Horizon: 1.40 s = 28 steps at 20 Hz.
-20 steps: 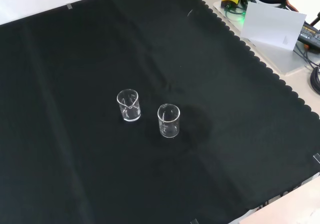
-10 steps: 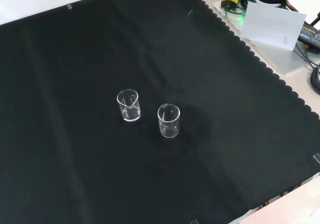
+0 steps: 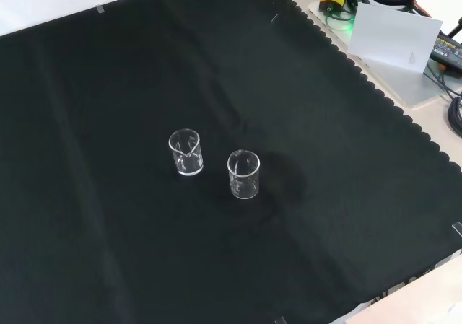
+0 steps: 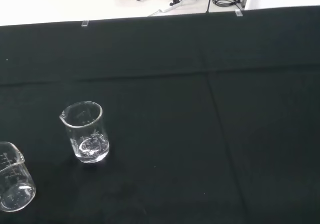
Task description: Pick up the beaker on the right.
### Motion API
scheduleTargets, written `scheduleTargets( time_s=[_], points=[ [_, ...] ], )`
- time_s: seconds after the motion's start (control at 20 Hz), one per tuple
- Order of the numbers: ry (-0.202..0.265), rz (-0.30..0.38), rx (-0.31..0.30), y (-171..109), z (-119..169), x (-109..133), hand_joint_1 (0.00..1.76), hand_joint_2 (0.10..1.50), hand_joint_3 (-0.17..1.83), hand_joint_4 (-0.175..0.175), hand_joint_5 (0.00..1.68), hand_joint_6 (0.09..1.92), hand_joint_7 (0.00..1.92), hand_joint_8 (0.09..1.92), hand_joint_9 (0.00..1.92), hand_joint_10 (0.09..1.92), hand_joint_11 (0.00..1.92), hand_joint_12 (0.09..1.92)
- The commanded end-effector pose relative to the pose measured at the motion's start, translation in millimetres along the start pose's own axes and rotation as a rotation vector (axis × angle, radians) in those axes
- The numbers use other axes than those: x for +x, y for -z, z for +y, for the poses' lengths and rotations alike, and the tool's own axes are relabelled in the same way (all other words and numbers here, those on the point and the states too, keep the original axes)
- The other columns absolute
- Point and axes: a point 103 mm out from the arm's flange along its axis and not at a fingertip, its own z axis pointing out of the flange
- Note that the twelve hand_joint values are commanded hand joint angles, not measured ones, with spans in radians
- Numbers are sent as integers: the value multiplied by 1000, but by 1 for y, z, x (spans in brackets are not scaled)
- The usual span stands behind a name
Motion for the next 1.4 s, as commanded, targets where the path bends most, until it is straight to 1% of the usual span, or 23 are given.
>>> scheduleTargets(
  time_s=[0.05, 0.15, 0.25, 0.35, 0.5, 0.65, 0.8, 0.95, 1.15, 1.25, 1.4],
  points=[
    [-4, 44, 15, -31, 29, -9, 571, 1036, 266, -41, 217, 87, 162, 583, 250, 664, 0, 1080],
    [10, 51, 16, -40, 48, -8, 575, 1028, 273, -41, 218, 87, 158, 583, 251, 664, 0, 1082],
    [28, 73, 17, -53, 71, -7, 577, 1024, 277, -42, 218, 87, 154, 581, 251, 664, 0, 1083],
    [48, 84, 21, -65, 93, -4, 580, 1002, 319, -43, 219, 87, 150, 581, 252, 662, 0, 1084],
    [59, 127, 38, -82, 122, 1, 583, 986, 345, -43, 219, 87, 144, 578, 249, 661, 0, 1082],
    [77, 134, 60, -100, 147, 6, 592, 977, 356, -43, 219, 87, 140, 577, 248, 660, 0, 1079],
    [101, 136, 79, -116, 163, 11, 602, 950, 393, -44, 219, 87, 135, 575, 246, 660, 0, 1077],
    [137, 156, 88, -133, 176, 17, 641, 887, 437, -43, 218, 87, 129, 573, 243, 662, 0, 1073],
    [181, 225, 113, -161, 189, 28, 696, 788, 519, -43, 217, 87, 126, 574, 247, 663, 0, 1088],
    [196, 259, 141, -175, 195, 32, 714, 747, 554, -43, 216, 87, 129, 577, 259, 663, 0, 1099],
    [216, 279, 162, -193, 202, 38, 732, 706, 592, -43, 215, 87, 132, 580, 269, 661, 0, 1115]
  ],
)
